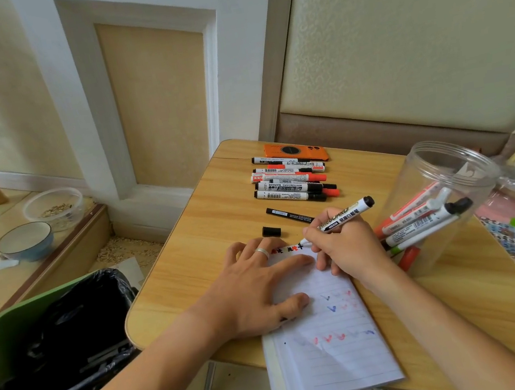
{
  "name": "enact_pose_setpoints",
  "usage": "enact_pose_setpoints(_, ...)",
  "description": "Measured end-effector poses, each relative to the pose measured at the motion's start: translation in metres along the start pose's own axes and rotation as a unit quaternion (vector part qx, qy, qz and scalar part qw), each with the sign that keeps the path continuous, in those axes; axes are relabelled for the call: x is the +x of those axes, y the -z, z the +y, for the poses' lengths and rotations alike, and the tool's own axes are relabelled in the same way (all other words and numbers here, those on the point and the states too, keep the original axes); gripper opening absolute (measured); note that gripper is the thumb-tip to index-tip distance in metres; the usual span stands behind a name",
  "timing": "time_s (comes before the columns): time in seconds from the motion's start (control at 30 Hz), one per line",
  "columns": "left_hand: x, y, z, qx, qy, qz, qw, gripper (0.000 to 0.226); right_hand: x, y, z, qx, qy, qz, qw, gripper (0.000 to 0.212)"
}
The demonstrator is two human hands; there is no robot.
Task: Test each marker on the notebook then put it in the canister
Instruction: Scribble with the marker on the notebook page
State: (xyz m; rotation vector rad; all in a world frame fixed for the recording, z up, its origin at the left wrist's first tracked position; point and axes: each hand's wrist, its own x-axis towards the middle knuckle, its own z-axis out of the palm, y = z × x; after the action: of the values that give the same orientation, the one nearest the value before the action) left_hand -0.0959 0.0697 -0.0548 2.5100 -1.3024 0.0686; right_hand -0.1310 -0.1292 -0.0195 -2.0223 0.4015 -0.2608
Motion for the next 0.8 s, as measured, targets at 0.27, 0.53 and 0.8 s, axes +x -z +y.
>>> enact_pose_setpoints(0.27,0.0001,-0.0013,-0.0013,-0.002,-0.001,-0.001,1.000,0.060,0.0003,-0.0003,0.0005,-0.014,-0.003,-0.002,1.000,0.009)
enact_pose_setpoints(0.53,0.0002,-0.0014,-0.0012,-0.005,-0.001,0.003,1.000,0.058,0.0002,0.0007,0.0024,-0.004,-0.010,0.012,1.000,0.009)
enact_pose_setpoints(0.8,0.0000,-0.0017,-0.0018,-0.004,-0.003,0.001,1.000,0.058,0.0011,-0.0008,0.0013,-0.010,0.000,0.017,1.000,0.010)
